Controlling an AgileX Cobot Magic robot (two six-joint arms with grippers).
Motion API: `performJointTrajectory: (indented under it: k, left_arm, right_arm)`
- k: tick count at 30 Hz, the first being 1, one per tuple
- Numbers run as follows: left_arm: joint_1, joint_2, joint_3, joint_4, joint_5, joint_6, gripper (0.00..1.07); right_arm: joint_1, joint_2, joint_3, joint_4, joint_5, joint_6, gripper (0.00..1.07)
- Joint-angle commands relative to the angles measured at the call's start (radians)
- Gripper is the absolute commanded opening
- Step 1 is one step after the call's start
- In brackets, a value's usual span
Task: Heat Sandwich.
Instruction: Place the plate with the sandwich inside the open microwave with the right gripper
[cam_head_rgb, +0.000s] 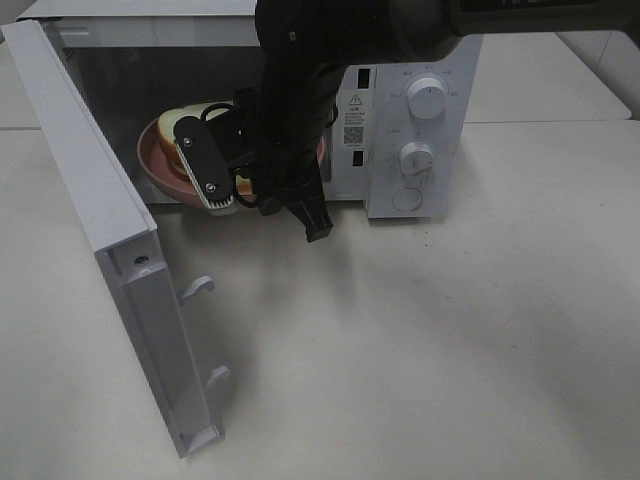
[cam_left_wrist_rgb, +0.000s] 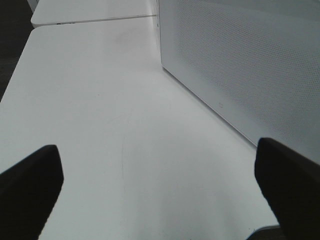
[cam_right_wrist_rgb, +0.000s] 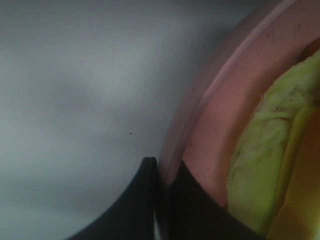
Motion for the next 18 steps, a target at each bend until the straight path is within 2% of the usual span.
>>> performJointTrajectory:
  k: [1,8,18]
  left_arm:
    - [0.004,-0.027,0.003,0.000,-0.013,-0.006,1.01]
    - [0.004,-0.027,0.003,0.000,-0.013,-0.006,1.01]
    - [0.004,-0.027,0.003,0.000,-0.013,-0.006,1.01]
  right_arm:
    - [-0.003,0.026,-0.061,-0.021,0.016,0.036,0.02]
    - [-0.003,0.093,-0.184,-0.071,0.047,0.111,0.02]
    - [-0.003,0.161,-0.284,-0.077,0.047,0.100,0.02]
